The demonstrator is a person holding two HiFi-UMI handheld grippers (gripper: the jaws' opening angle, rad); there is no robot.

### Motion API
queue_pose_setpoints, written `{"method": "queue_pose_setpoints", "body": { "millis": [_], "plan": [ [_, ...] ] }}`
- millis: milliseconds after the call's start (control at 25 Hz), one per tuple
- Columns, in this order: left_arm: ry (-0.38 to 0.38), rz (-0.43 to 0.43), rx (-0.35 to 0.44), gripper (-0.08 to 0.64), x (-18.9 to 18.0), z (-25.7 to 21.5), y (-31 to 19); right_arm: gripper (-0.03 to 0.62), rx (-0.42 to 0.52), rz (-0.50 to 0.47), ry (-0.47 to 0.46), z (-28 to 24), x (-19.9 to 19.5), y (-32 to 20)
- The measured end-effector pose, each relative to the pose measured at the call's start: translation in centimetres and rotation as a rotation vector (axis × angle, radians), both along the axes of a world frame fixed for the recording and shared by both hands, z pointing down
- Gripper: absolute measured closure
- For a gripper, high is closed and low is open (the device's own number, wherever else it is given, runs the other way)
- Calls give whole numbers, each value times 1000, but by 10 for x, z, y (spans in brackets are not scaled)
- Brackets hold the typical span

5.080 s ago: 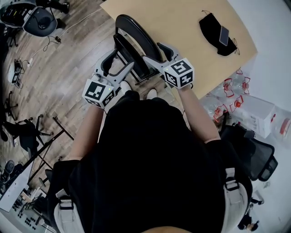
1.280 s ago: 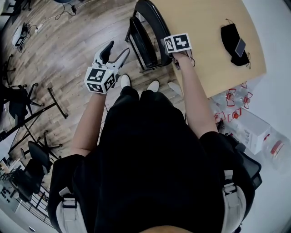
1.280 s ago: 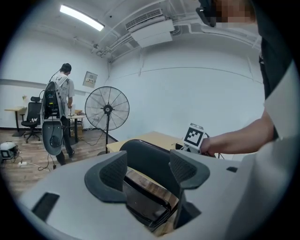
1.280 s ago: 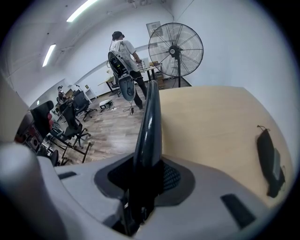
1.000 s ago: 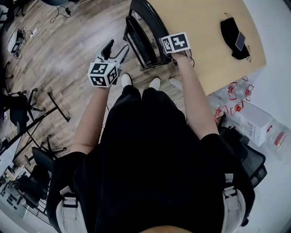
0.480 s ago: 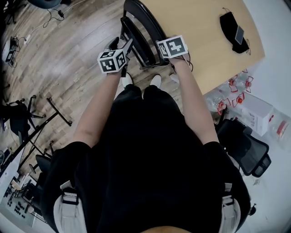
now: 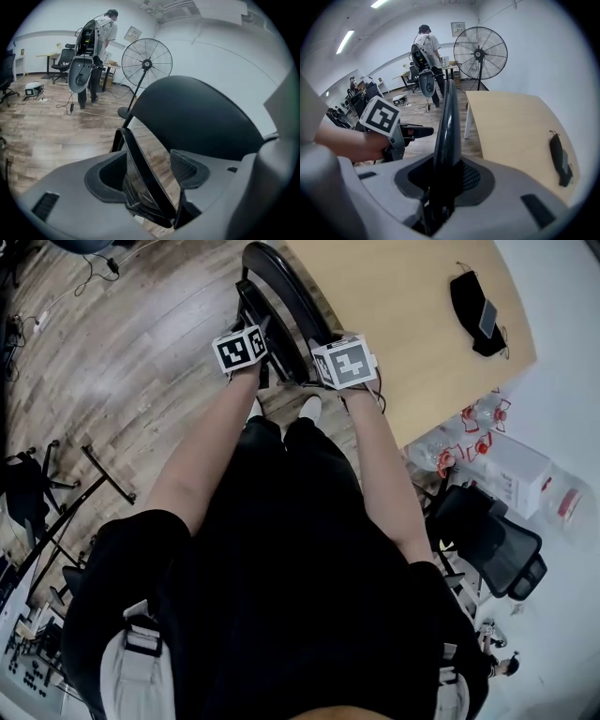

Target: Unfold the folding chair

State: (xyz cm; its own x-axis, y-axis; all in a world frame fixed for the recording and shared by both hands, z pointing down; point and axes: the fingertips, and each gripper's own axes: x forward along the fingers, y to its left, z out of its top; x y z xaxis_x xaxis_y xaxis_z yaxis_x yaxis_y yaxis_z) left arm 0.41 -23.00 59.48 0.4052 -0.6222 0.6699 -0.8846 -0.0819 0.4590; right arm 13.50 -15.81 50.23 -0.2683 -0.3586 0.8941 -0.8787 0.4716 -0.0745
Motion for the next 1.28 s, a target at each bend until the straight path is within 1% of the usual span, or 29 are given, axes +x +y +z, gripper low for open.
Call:
{"method": "queue_pose_setpoints", "body": {
  "millis": [120, 280, 440, 520, 720, 760, 840, 880, 1000, 1040, 1120, 1160, 1200, 1280],
  "plan": [
    [-16, -7, -38, 276, 3, 19, -7, 480, 5, -1, 6, 0, -5, 1],
    [-14, -16, -102, 277, 11, 47, -17, 480, 6, -3, 11, -1, -11, 1],
    [-11, -49, -182, 276, 14, 78, -23, 480, 8, -4, 16, 0, -16, 2],
    [-20, -59, -210, 276, 18, 90, -26, 480, 8, -1, 17, 1, -16, 2],
    [-62, -77, -252, 268, 24, 100, -30, 480, 5, 3, 21, 1, -20, 3],
    [-77, -80, -246, 268, 23, 106, -33, 480, 5, 5, 22, 1, -21, 3],
    [-136, -95, -206, 268, 17, 116, -44, 480, 4, 7, 25, 1, -20, 2],
    [-144, -98, -208, 268, 18, 121, -45, 480, 2, 8, 26, 1, -20, 2],
    [-127, -89, -295, 268, 28, 137, -30, 480, 3, 8, 27, 2, -22, 3],
    [-128, -88, -312, 268, 30, 141, -27, 480, 5, 9, 28, 2, -23, 3],
    [-136, -85, -320, 270, 31, 144, -24, 480, 8, 9, 30, 2, -25, 4],
    [-139, -82, -319, 286, 32, 145, -24, 480, 10, 8, 30, 3, -25, 4],
    [-137, -78, -319, 323, 33, 145, -23, 480, 12, 7, 30, 3, -25, 4],
    [-123, -73, -326, 343, 34, 145, -22, 480, 16, 8, 31, 3, -23, 4]
  ]
}}
